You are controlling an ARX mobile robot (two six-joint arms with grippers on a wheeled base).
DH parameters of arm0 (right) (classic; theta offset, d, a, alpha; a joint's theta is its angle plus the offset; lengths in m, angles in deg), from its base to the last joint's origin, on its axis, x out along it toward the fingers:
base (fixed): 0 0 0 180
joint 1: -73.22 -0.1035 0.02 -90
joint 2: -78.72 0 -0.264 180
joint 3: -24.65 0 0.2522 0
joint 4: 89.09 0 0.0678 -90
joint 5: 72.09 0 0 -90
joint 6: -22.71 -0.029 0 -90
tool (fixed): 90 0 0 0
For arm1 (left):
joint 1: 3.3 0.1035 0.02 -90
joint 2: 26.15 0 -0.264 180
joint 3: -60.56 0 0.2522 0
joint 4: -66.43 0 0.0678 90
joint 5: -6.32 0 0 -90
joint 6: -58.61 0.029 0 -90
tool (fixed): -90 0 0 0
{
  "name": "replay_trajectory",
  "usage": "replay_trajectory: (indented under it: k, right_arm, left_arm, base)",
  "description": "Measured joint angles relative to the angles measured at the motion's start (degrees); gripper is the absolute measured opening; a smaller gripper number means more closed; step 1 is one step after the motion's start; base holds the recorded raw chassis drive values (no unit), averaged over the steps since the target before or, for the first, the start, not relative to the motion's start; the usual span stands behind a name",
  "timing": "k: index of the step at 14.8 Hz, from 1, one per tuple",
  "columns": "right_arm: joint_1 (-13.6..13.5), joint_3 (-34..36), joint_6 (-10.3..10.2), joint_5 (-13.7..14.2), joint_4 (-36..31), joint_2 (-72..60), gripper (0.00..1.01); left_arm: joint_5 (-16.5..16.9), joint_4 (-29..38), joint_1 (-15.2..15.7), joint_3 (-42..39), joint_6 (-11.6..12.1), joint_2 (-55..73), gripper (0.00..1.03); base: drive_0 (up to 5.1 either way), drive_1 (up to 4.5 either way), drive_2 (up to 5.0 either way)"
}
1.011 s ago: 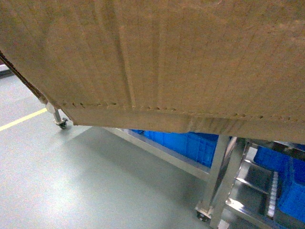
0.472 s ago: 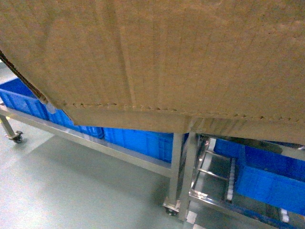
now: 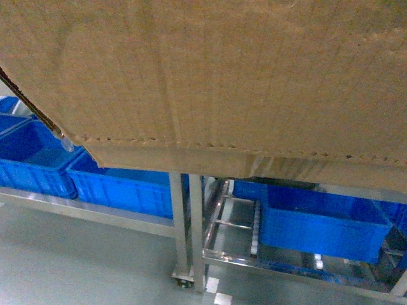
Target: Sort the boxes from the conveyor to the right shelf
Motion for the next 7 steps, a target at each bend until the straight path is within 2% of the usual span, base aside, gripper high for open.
replay_trajectory:
  k: [7]
  right_arm:
    - [0.15, 0.00, 0.02, 0.02, 0.00, 0.13, 0.03]
  left_arm:
    - [0.09, 0.04, 0.00, 0.00, 0.00, 0.00, 0.02]
  base:
    - [-1.6, -1.58, -1.6]
